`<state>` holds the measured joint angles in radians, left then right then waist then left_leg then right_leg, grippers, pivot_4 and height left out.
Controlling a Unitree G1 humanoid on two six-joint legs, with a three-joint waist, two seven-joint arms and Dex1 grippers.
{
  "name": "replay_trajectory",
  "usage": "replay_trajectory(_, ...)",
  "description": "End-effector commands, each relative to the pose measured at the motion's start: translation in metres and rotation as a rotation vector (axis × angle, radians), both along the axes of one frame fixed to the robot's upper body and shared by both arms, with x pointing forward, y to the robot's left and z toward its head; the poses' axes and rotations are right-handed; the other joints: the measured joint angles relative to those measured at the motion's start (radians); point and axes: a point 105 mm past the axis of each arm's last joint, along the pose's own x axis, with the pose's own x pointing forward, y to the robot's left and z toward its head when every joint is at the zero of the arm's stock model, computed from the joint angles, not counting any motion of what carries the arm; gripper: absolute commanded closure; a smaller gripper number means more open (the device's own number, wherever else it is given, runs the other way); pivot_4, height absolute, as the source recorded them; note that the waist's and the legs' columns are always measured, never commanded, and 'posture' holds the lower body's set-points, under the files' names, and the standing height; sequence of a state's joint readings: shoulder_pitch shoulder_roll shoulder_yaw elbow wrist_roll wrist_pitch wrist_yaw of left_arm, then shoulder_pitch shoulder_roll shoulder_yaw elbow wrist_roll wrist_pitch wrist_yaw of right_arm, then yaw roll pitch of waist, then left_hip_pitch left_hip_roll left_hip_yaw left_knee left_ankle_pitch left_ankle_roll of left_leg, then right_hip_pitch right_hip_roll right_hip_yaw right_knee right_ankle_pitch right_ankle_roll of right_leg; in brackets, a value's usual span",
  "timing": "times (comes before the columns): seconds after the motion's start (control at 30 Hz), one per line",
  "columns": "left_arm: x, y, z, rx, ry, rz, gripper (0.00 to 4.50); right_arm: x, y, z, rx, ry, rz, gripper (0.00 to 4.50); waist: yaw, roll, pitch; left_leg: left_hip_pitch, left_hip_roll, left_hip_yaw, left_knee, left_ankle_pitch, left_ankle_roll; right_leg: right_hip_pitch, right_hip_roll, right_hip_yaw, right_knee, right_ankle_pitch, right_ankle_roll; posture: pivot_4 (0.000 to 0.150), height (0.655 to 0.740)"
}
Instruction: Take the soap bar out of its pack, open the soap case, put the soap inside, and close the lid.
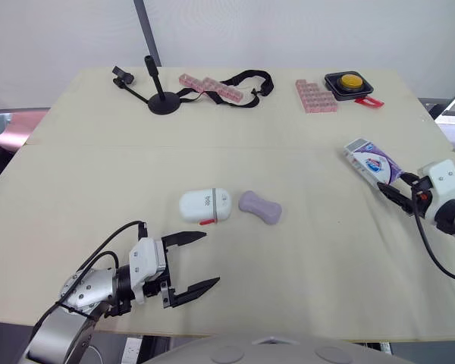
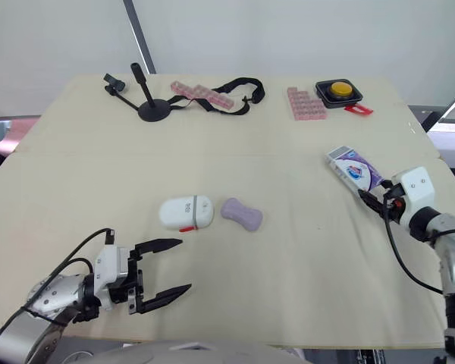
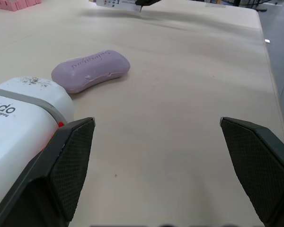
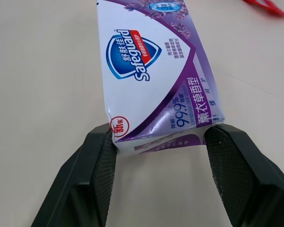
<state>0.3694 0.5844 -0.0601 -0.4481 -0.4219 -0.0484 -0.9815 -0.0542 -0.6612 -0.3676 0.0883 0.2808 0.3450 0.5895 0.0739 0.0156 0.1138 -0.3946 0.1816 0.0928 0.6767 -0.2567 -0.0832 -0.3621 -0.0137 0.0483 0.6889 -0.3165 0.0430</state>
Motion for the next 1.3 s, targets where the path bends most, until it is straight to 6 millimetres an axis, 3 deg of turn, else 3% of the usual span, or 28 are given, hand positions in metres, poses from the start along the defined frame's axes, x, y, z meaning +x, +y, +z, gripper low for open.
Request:
replay_trajectory(0.03,0.000,-0.003,0.010,-0.010,-0.024,-0.009,0.00,0.001,-0.007,0.016,0.005,-0.042,-0.116,1.68,-0.001,0.000,0.000,0.000,0.000,0.000,0.000,0.000,0.000,0.000,0.000,0.000,0.000,0.000,0.000,0.150,0.7160)
replay_trajectory(0.17,0.001,-0.005,0.013,-0.009,-0.027,-0.012,0.00,0.002,-0.019,0.012,0.048,-0.022,-0.237,1.68,-0.001,0.001,0.000,0.000,0.000,0.000,-0.001,0.000,0.000,0.001,0.000,0.000,-0.001,0.000,0.000,0.150,0.7160)
replay_trajectory(0.47,0.003,-0.009,0.019,-0.009,-0.031,-0.011,0.00,0.003,-0.020,0.007,0.131,0.013,-0.280,1.68,-0.003,0.002,-0.001,0.001,-0.001,0.000,-0.001,0.000,0.000,0.001,0.000,0.000,-0.001,0.000,0.000,0.150,0.7160)
replay_trajectory(0.63,0.003,-0.010,0.021,-0.009,-0.031,-0.006,0.00,0.003,-0.021,0.011,0.110,0.010,-0.262,0.22,-0.001,0.002,-0.001,0.001,-0.001,0.000,-0.001,0.000,-0.001,0.001,0.000,0.000,0.000,0.000,0.000,0.150,0.7160)
replay_trajectory(0.67,0.004,-0.010,0.021,-0.009,-0.031,-0.005,0.00,0.003,-0.022,0.012,0.101,0.007,-0.255,0.11,0.000,0.002,-0.001,0.001,-0.001,0.000,-0.001,0.000,-0.001,0.001,0.000,0.000,0.000,0.000,0.000,0.150,0.7160)
replay_trajectory(0.8,0.004,-0.010,0.022,-0.010,-0.032,-0.002,0.00,0.002,-0.028,0.020,0.080,-0.015,-0.249,0.11,0.000,0.002,-0.001,0.001,-0.001,0.000,-0.001,0.000,-0.001,0.001,0.000,0.000,-0.001,0.000,0.000,0.150,0.7160)
replay_trajectory(0.93,0.007,-0.009,0.023,-0.008,-0.041,0.008,0.00,0.008,-0.035,0.050,-0.018,-0.160,-0.157,0.11,0.000,0.003,-0.001,0.000,-0.001,0.000,-0.001,0.000,-0.001,0.001,-0.001,0.000,-0.001,0.000,0.000,0.150,0.7160)
replay_trajectory(1.0,0.011,-0.007,0.025,-0.007,-0.051,0.019,0.00,0.013,-0.025,0.070,-0.014,-0.262,-0.042,0.11,-0.004,0.003,-0.001,0.000,-0.001,0.000,-0.001,0.000,0.000,0.001,-0.001,0.000,-0.001,0.000,0.000,0.150,0.7160)
replay_trajectory(1.07,0.017,-0.005,0.028,-0.007,-0.061,0.030,0.00,0.017,-0.001,0.088,0.020,-0.348,0.130,0.11,-0.009,0.003,-0.001,0.001,-0.001,0.000,-0.001,0.000,0.000,0.001,-0.001,0.000,0.000,0.000,0.000,0.150,0.7160)
replay_trajectory(1.17,0.025,0.000,0.031,-0.002,-0.075,0.052,0.00,0.011,0.054,0.103,0.109,-0.399,0.464,0.11,-0.012,0.003,-0.001,0.000,0.000,0.000,-0.001,0.000,0.000,0.001,0.000,0.000,0.000,0.000,0.000,0.150,0.7160)
replay_trajectory(1.3,0.031,0.008,0.032,0.008,-0.087,0.079,0.00,-0.013,0.117,0.090,0.162,-0.317,0.852,0.11,-0.010,0.002,-0.001,-0.001,0.000,0.000,0.000,0.000,0.000,0.001,0.001,-0.001,0.000,0.000,0.000,0.150,0.7160)
